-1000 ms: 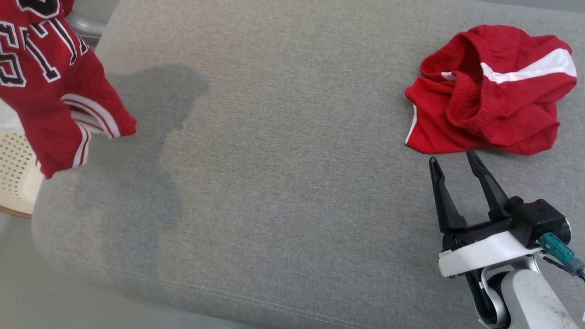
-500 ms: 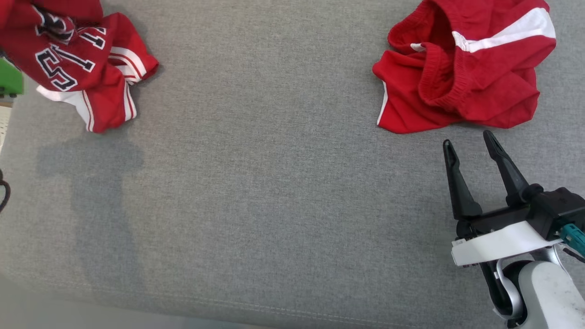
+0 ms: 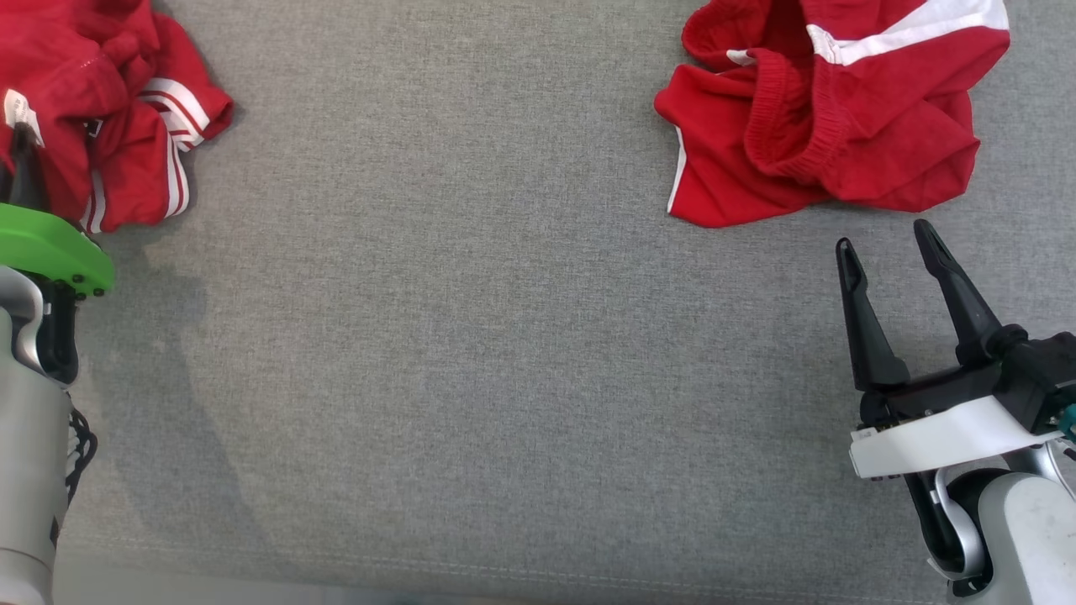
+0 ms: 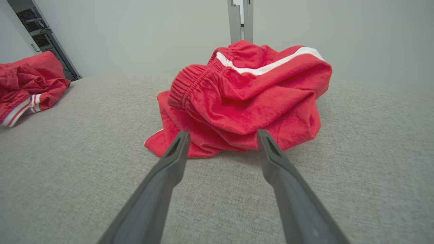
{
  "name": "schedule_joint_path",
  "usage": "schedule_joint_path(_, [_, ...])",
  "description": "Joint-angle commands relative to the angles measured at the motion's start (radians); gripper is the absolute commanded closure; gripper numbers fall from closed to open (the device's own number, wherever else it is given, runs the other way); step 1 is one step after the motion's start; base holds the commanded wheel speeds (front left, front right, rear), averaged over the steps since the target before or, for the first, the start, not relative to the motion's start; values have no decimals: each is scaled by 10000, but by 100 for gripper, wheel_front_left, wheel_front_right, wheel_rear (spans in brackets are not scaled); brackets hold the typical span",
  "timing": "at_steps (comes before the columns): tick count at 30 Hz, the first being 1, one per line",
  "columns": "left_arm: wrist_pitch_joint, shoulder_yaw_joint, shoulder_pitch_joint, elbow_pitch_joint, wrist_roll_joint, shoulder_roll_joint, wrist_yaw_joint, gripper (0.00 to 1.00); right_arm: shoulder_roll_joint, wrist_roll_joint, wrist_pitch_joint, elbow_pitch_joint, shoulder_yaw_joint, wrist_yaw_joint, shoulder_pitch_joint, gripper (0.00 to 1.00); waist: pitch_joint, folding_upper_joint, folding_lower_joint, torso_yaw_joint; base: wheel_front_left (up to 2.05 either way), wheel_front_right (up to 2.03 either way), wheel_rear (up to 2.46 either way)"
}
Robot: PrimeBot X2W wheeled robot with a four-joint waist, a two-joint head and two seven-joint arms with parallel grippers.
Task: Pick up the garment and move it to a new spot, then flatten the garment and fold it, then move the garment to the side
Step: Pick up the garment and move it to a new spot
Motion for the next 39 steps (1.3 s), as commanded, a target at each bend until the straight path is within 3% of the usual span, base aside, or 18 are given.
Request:
schedule_joint_path(1, [-34,120,-51,-106,-52,77,-32,0,-26,-75,42,-64,-53,3,-2,0,8,0,0,-7,0,0,0])
schedule_joint_path(12, [-34,1408,17,-2798,1489,405,89,0,307,144,-431,538,-86,3,44,0,-880,0,0,-422,0,0,0])
schedule_joint_path(20, [-23,1473,941,-4287,2502,-183,14,0,551,341,-904,1311,4,3,245,0,-1918,0,0,-1262,0,0,0])
schedule_joint_path(26, [-22,1456,2085,-5082,2672,-669,-23,0,623,466,-1126,1781,84,3,461,0,-2677,0,0,-1845,0,0,0])
schedule_joint_path(39, [-22,1540,5130,-6495,2840,-1232,-44,0,646,615,-1269,2365,287,3,942,0,-3995,0,0,-2142,0,0,0])
